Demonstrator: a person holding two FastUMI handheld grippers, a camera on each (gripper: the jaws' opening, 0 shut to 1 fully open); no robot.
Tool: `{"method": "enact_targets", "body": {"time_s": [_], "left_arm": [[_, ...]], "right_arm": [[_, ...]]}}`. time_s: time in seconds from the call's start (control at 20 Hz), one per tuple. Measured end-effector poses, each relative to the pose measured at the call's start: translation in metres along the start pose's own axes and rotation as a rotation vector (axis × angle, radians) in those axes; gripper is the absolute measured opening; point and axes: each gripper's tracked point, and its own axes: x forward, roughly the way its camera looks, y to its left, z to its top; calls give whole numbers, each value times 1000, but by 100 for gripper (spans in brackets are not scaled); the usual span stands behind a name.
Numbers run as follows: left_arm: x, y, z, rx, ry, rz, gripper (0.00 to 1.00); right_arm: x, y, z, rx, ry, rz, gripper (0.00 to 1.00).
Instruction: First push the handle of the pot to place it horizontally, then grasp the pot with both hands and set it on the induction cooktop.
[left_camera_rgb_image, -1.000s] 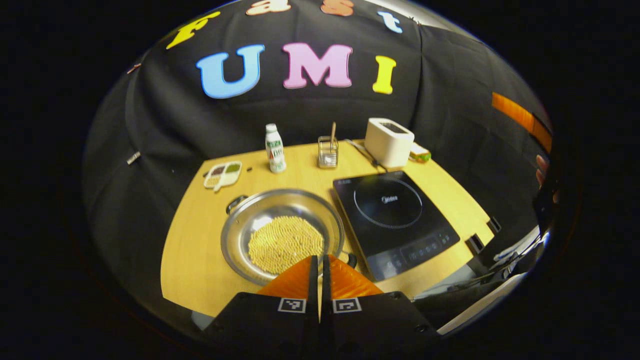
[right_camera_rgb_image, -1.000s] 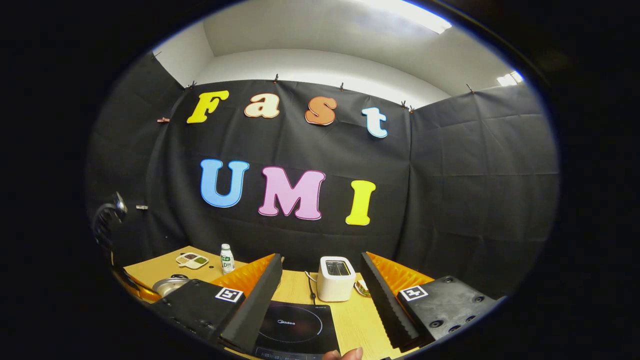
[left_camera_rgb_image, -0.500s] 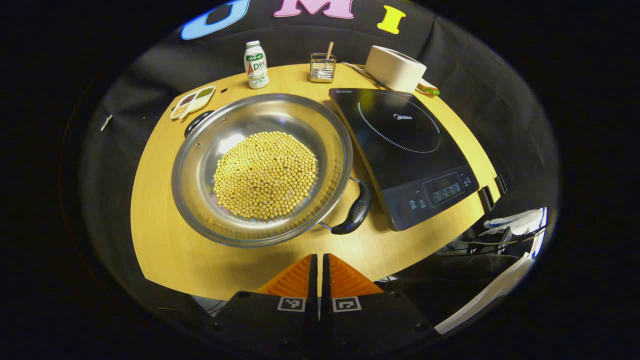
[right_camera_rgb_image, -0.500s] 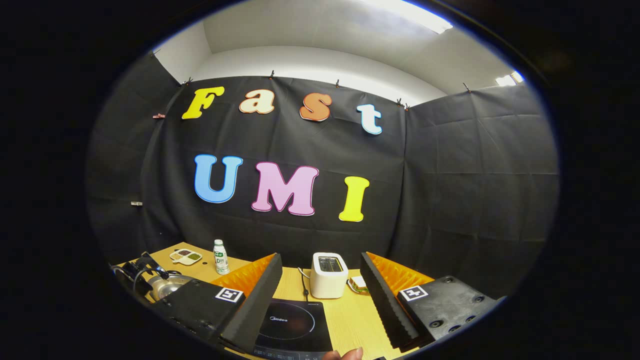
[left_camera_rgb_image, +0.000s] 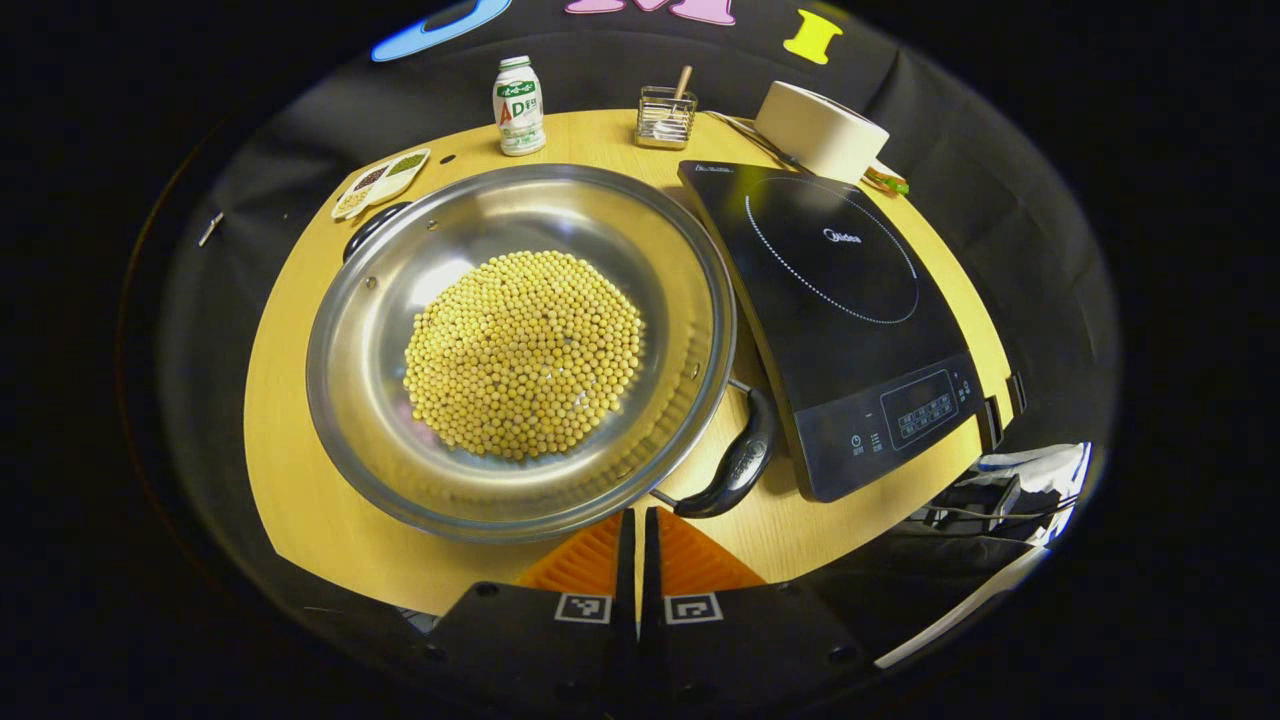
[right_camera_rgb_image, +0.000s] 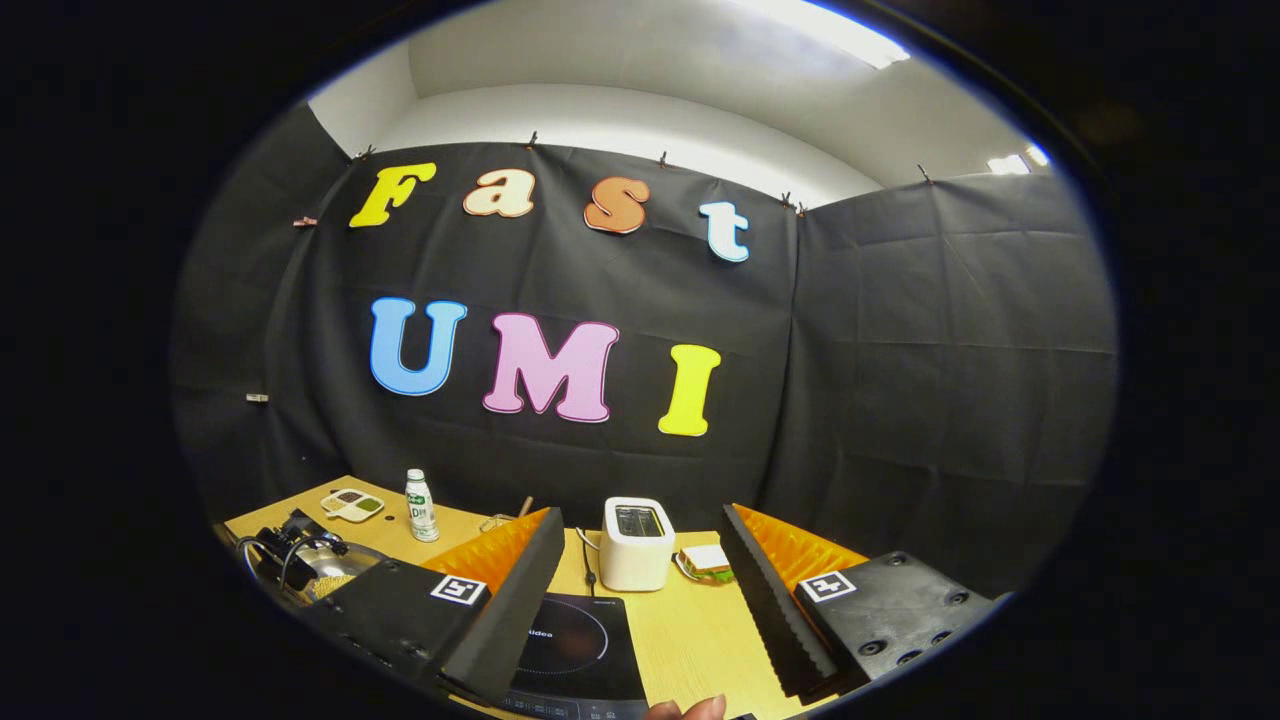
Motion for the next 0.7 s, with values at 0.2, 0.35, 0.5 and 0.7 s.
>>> {"method": "enact_targets", "body": {"time_s": [0.2, 0.35, 0.5, 0.7], "left_arm": [[5, -7, 12, -5, -3, 23, 6], [8, -18, 28, 6, -22, 32, 5], [16, -27, 45, 38, -37, 47, 5], [25, -35, 70, 48, -58, 63, 5]], "right_arm": [[4, -5, -5, -7, 12, -8, 99], [6, -6, -7, -10, 14, -7, 98], [8, -7, -9, -14, 20, -6, 97], [11, -12, -13, -23, 30, -14, 97]]}}
